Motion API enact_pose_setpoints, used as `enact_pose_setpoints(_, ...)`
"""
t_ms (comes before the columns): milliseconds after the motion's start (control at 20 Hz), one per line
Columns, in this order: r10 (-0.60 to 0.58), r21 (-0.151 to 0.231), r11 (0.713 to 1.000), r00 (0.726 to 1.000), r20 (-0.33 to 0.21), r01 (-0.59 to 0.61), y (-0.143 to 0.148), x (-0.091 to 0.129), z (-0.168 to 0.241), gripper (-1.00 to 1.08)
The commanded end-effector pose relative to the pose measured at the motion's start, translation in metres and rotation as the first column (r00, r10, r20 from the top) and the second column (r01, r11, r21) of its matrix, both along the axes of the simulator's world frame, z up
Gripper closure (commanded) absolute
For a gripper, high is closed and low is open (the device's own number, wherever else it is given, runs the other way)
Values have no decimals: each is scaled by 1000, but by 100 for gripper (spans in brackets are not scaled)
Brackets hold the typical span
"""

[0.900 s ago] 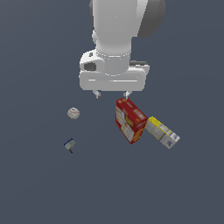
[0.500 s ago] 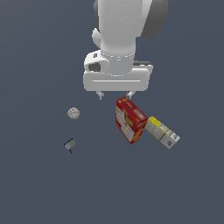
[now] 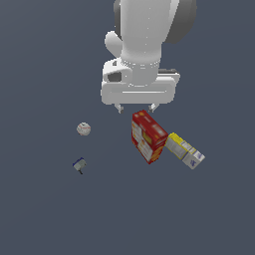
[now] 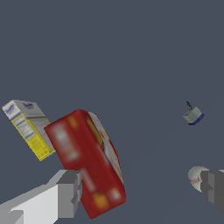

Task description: Pick up a designated object from a clutter of objects.

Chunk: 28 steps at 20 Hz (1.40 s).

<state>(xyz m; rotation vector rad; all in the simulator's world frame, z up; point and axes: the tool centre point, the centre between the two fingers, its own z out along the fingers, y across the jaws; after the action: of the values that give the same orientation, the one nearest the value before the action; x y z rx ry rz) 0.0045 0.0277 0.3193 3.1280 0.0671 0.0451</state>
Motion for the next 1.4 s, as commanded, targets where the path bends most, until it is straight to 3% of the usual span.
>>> enact_pose_setpoints(0,3,1,1000,1000,-1,-3,-3,0,-2,-92)
enact_pose_setpoints(550,66,11,998,998,-6,-66,-40,-2,-33,-92)
enact_pose_setpoints(1350,229,26,973,973,-9,-229,-140,-32,-114,-92)
